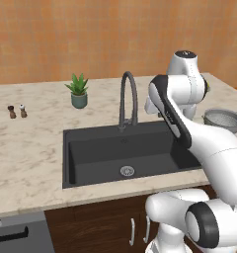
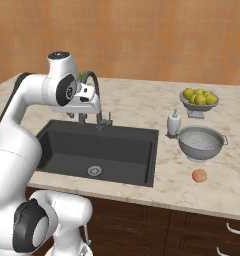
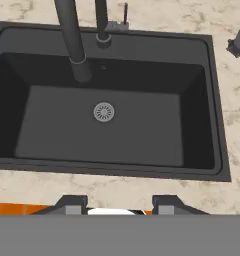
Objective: Put the colander in the sink, put the peach in the colander, and turn on the sink faucet and pour water over the colander.
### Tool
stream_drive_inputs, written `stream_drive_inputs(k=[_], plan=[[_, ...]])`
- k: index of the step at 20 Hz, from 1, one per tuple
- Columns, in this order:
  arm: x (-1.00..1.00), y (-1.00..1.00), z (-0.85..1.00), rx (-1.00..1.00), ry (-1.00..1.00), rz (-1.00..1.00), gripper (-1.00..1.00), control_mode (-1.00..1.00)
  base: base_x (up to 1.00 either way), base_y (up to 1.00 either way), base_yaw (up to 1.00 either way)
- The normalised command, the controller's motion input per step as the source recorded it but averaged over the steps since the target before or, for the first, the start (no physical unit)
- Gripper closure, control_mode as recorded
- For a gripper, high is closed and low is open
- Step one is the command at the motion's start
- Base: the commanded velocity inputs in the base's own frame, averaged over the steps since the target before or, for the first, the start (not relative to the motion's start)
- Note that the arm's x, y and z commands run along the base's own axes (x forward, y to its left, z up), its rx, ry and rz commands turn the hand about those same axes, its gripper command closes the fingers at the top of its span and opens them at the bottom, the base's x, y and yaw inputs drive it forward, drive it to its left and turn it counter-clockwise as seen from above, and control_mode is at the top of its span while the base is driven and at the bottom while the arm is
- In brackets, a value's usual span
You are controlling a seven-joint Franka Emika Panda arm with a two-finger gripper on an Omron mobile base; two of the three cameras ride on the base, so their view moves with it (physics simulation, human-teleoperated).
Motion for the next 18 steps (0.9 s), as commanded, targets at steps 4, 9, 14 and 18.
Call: stream_drive_inputs(k=[4,9,14,18], plan=[[0.0,-0.14,-0.02,0.08,-0.02,-0.1,-1.0,-1.0,0.0,0.0,0.0],[-0.01,-0.54,-0.02,0.29,-0.16,-0.21,-1.0,-1.0,0.0,0.0,0.0],[-0.15,-0.66,-0.13,0.24,-0.13,-0.23,-1.0,-1.0,0.0,0.0,0.0],[-0.18,-0.62,-0.28,0.06,0.0,-0.29,-1.0,-1.0,0.0,0.0,0.0]])
